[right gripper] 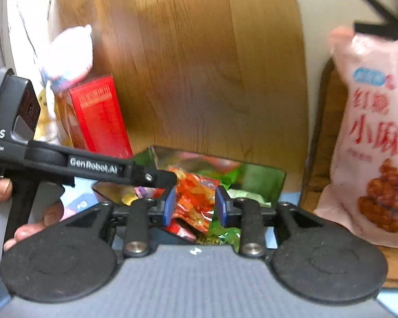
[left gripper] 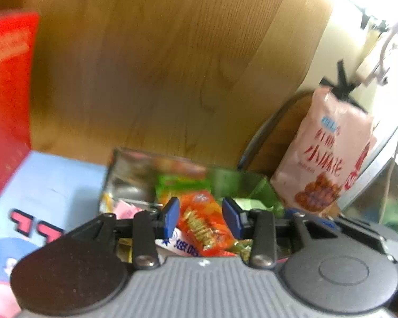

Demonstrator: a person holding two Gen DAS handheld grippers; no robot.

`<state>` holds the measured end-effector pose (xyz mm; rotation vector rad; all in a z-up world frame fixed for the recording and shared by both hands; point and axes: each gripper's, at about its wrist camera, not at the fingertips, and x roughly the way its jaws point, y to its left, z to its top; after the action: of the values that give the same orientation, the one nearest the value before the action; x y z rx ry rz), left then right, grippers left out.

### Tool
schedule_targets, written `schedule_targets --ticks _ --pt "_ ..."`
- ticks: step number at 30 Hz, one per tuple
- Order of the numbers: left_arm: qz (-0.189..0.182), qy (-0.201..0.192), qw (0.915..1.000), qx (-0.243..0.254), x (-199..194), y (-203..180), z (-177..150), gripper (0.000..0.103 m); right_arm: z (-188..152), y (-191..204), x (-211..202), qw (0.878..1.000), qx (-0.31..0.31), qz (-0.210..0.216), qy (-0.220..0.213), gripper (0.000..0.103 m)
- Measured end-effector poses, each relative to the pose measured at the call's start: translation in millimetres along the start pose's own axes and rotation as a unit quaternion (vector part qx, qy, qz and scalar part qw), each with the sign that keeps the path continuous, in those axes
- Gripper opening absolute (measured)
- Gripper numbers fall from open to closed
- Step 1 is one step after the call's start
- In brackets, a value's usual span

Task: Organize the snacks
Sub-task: 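Open both tools to drop the orange bag into the tin, then bring both tools back to the light green soft pack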

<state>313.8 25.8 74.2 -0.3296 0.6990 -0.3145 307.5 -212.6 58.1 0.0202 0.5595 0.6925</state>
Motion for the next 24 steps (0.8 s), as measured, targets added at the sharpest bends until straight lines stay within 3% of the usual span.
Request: schedule_targets --ticks 4,6,8,12,16,22,24 --pt "0.003 -0.035 0.9994 -0.010 -42.3 -7.3 -7.1 0.040 -13.4 4.8 -43.4 0.998 0.035 0.003 -0.056 0.043" --pt "0.006 -0.045 0.9990 -0.002 -63.4 -16.3 -21.0 0.041 -27.1 9.3 -61.8 0.996 0.052 0.004 -0.077 0.051" --pt "0.022 -0.052 0.9983 0.016 -78.1 -28.0 -40.6 0.044 -46.8 15.6 -77.8 0.993 0.070 -0.003 -0.093 0.052" --pt "0.051 -0.052 0.9955 0.062 -102.2 -42.3 -91.6 0.044 -88.3 30.6 -100.0 0.989 0.115 -0.016 -0.088 0.053" --pt "0.067 -0.034 0.9945 0.073 -118.1 -42.3 -132.6 0.047 -123.2 51.0 -122.1 0.985 0.146 -0.023 -0.084 0.058" --pt "0.096 -0.046 0.9907 0.085 -152.8 -37.3 -163.7 0.056 -135.1 75.9 -142.0 0.986 0.138 -0.041 -0.089 0.060" --pt "0.108 -0.056 0.9888 0.085 -162.9 -34.8 -168.1 0.059 -135.8 78.0 -147.1 0.983 0.150 -0.041 -0.095 0.065"
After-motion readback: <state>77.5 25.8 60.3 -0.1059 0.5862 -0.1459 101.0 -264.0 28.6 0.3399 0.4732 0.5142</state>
